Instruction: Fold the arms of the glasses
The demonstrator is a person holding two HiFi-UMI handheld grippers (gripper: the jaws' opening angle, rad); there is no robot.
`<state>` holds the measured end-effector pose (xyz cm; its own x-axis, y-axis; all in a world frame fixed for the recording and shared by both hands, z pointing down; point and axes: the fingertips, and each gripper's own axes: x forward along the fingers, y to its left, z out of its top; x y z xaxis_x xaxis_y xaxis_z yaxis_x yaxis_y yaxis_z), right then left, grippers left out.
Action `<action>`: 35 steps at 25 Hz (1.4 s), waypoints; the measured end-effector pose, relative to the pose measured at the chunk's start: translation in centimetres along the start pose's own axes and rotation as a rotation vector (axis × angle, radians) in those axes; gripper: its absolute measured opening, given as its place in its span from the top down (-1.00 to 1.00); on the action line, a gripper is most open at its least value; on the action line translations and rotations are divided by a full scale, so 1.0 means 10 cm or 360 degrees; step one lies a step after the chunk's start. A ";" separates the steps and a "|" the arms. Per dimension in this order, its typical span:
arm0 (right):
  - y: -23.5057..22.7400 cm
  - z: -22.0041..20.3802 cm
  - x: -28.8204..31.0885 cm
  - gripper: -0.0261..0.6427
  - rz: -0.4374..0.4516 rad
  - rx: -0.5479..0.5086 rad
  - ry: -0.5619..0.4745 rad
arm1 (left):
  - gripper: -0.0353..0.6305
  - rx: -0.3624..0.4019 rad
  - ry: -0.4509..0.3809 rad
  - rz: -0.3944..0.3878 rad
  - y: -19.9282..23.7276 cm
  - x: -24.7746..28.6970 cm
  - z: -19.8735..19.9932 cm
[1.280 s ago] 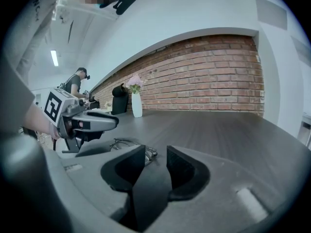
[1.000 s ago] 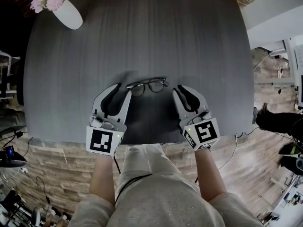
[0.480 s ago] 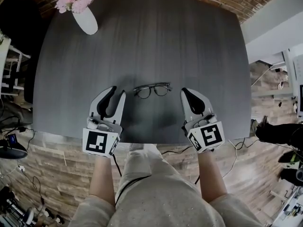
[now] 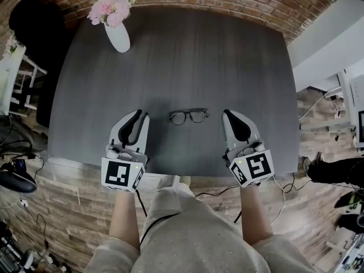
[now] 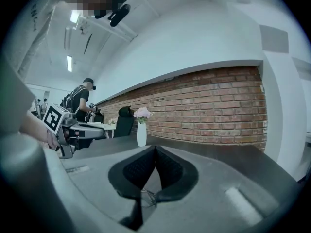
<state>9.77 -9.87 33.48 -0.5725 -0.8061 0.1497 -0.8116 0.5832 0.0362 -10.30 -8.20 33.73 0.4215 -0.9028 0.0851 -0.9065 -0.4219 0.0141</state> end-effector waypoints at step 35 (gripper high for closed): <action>0.00 0.85 -0.32 0.93 -0.0012 -0.0041 -0.0190 | 0.89 -0.0002 -0.0176 0.0150 0.25 -0.28 0.82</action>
<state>10.59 -8.15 24.58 -0.5775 -0.8158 0.0306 -0.8135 0.5782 0.0628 -13.57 -7.37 25.35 0.3345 -0.9421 -0.0241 -0.9422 -0.3348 0.0124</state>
